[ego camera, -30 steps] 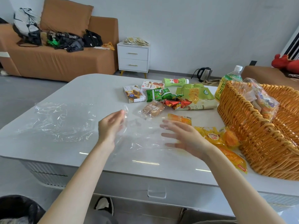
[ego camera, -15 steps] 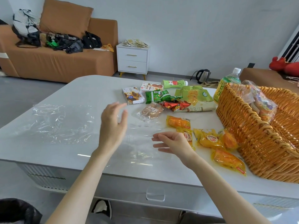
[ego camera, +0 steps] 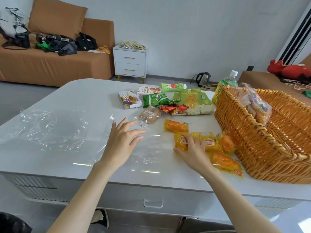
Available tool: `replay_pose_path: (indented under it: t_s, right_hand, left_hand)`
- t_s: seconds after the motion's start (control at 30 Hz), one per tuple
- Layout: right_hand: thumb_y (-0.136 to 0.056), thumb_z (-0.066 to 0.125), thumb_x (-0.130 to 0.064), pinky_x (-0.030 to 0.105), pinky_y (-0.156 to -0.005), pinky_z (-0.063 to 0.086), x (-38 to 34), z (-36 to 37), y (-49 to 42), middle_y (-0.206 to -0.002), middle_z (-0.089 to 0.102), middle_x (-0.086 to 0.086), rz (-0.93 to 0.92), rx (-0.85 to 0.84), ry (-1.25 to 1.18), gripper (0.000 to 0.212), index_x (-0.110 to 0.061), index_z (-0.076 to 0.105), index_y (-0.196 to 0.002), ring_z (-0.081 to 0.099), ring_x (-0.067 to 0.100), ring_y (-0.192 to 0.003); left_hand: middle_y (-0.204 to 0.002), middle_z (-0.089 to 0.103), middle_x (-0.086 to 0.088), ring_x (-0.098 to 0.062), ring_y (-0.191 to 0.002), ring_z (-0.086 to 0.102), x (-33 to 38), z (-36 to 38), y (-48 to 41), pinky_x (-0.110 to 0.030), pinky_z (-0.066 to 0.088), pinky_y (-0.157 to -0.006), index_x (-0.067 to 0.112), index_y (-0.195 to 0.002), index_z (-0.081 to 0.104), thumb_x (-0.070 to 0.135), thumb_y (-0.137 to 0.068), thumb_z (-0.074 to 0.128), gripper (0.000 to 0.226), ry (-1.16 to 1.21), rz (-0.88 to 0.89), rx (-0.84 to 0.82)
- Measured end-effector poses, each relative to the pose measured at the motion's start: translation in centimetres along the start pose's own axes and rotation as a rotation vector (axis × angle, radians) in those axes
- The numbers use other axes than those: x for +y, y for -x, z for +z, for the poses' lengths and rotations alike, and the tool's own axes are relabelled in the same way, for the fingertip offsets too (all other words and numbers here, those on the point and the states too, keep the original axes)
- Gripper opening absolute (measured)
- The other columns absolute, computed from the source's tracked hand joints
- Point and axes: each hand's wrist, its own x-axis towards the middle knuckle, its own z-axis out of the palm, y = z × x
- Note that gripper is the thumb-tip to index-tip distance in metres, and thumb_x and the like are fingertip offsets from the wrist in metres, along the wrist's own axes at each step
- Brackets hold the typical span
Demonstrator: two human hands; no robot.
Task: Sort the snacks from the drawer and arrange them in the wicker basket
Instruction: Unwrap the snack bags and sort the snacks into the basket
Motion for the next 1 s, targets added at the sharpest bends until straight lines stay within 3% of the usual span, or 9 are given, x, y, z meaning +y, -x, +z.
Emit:
replay_pose_path:
  t_s: [0.13, 0.23, 0.33, 0.47, 0.67, 0.77, 0.87, 0.97, 1.0]
  right_hand:
    - [-0.088, 0.06, -0.037, 0.043, -0.082, 0.047, -0.1, 0.6, -0.7, -0.115, 0.057, 0.005, 0.034, 0.026, -0.089, 0.046, -0.03, 0.034, -0.125, 0.034, 0.033, -0.118]
    - [-0.08, 0.062, -0.01, 0.032, -0.061, 0.043, -0.5, -1.1, -0.8, -0.086, 0.06, 0.002, -0.043, 0.022, -0.216, 0.049, -0.029, 0.04, -0.118, 0.053, 0.026, -0.085]
    - [-0.073, 0.065, -0.003, 0.027, -0.055, 0.045, -0.6, -4.6, 0.0, -0.095, 0.063, 0.0, -0.113, -0.026, -0.308, 0.049, -0.035, 0.053, -0.108, 0.057, 0.016, -0.064]
    - [-0.073, 0.066, 0.009, 0.032, -0.066, 0.058, -0.6, -6.9, 1.4, -0.113, 0.06, 0.003, -0.094, -0.313, -0.642, 0.051, -0.033, 0.069, -0.102, 0.064, 0.021, -0.08]
    - [-0.081, 0.056, 0.008, 0.03, -0.072, 0.058, -2.0, -4.9, 0.8, -0.116, 0.056, 0.006, -0.03, -0.514, -0.744, 0.046, -0.024, 0.069, -0.11, 0.059, 0.022, -0.09]
    - [-0.085, 0.051, 0.006, 0.025, -0.064, 0.05, -1.7, -4.1, -0.1, -0.112, 0.058, 0.01, 0.028, -0.603, -0.893, 0.042, -0.017, 0.065, -0.117, 0.056, 0.021, -0.087]
    - [-0.087, 0.05, 0.005, 0.026, -0.062, 0.043, -1.6, -3.4, -0.8, -0.115, 0.059, 0.01, 0.051, -0.675, -0.997, 0.039, -0.013, 0.062, -0.12, 0.054, 0.023, -0.09]
    - [-0.088, 0.056, 0.008, 0.027, -0.064, 0.047, -2.2, -2.8, -1.0, -0.109, 0.06, 0.014, 0.072, -0.713, -1.066, 0.035, -0.006, 0.055, -0.121, 0.059, 0.024, -0.086]
    - [-0.087, 0.059, 0.01, 0.026, -0.065, 0.051, -2.4, -2.5, -1.0, -0.106, 0.06, 0.015, 0.071, -0.718, -1.084, 0.036, -0.004, 0.053, -0.12, 0.061, 0.023, -0.083]
  left_hand:
    - [-0.136, 0.053, -0.001, -0.03, -0.139, 0.029, -0.5, -0.6, -0.3, -0.057, 0.014, -0.114, 0.034, -0.114, 0.069, 0.034, -0.093, 0.054, 0.026, 0.072, 0.018, -0.009]
    - [-0.139, 0.05, 0.004, -0.023, -0.136, 0.024, -1.0, -0.7, 0.0, -0.059, 0.021, -0.109, 0.043, -0.123, 0.06, 0.05, -0.093, 0.038, 0.038, 0.054, 0.052, -0.027]
    - [-0.142, 0.046, 0.005, -0.019, -0.131, 0.022, -1.2, -0.8, 0.1, -0.049, 0.025, -0.109, 0.051, -0.128, 0.048, 0.064, -0.091, 0.028, 0.043, 0.044, 0.021, -0.034]
    - [-0.145, 0.04, 0.008, -0.019, -0.133, 0.02, -0.6, -0.9, 0.0, -0.047, 0.032, -0.109, 0.059, -0.123, 0.047, 0.061, -0.089, 0.027, 0.04, 0.131, -0.013, -0.121]
    - [-0.146, 0.031, 0.015, -0.004, -0.133, 0.013, 1.2, -0.4, -0.3, -0.025, 0.012, -0.11, 0.054, -0.122, 0.049, 0.056, -0.087, 0.04, 0.037, 0.254, 0.059, -0.199]
    - [-0.145, 0.036, 0.009, -0.005, -0.134, 0.024, 0.4, -0.7, -1.0, -0.024, 0.017, -0.112, 0.04, -0.133, 0.048, 0.061, -0.088, 0.04, 0.05, 0.353, 0.019, -0.047]
    - [-0.14, 0.046, 0.007, -0.009, -0.135, 0.037, -0.9, -1.6, -1.8, -0.021, 0.025, -0.112, 0.028, -0.138, 0.047, 0.042, -0.099, 0.041, 0.041, 0.452, -0.261, 0.136]
    - [-0.156, 0.023, 0.008, -0.014, -0.144, 0.021, -2.7, -1.4, -1.2, -0.035, 0.016, -0.117, 0.029, -0.15, 0.022, 0.057, -0.096, 0.035, 0.062, 0.565, -0.804, -0.192]
    - [-0.156, 0.025, 0.007, -0.015, -0.142, 0.026, -3.2, -1.1, -1.1, -0.036, 0.02, -0.115, 0.028, -0.15, 0.025, 0.065, -0.092, 0.032, 0.069, 0.613, -0.888, -0.296]
